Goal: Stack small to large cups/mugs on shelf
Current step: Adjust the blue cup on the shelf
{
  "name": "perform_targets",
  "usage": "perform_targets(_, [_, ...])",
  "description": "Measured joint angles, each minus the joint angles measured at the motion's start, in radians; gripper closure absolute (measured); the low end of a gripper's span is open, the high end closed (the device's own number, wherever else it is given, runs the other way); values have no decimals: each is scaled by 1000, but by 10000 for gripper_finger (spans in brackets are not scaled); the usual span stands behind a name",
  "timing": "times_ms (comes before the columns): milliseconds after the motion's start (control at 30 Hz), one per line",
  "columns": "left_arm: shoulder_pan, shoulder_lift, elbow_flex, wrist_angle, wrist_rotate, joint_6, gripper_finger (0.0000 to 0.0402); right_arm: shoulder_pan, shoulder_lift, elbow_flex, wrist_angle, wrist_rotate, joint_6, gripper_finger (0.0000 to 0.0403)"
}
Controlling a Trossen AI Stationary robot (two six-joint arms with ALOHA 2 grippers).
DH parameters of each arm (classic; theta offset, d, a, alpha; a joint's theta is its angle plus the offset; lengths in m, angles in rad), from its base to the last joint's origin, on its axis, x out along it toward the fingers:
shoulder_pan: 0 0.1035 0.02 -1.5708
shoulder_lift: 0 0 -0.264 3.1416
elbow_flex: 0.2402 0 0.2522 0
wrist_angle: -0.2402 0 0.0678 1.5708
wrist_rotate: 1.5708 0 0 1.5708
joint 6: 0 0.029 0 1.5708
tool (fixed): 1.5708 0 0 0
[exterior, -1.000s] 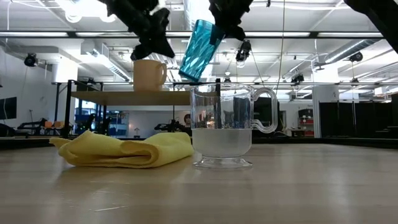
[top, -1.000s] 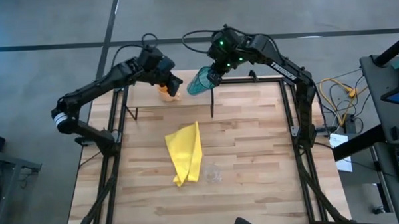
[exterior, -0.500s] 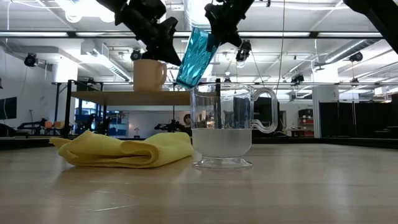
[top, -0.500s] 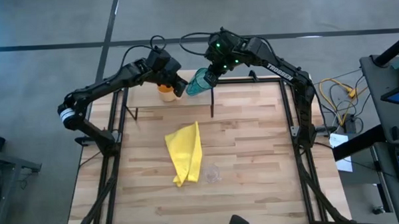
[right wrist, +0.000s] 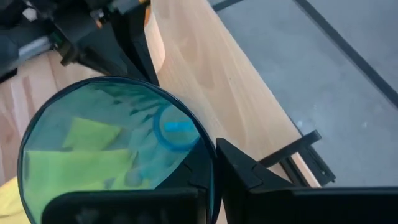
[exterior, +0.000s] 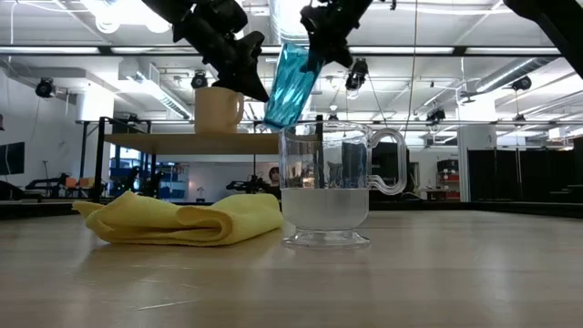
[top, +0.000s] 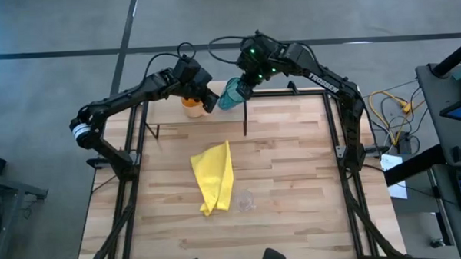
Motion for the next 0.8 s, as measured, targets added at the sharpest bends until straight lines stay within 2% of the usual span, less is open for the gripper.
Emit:
perform_targets(467, [-9,2,3,25,27,-2,402,2,-1,0,98,-58,36,334])
perform_targets(800, [-8,2,27,22,25,1,402,2,-2,-18,93,-48,45,331])
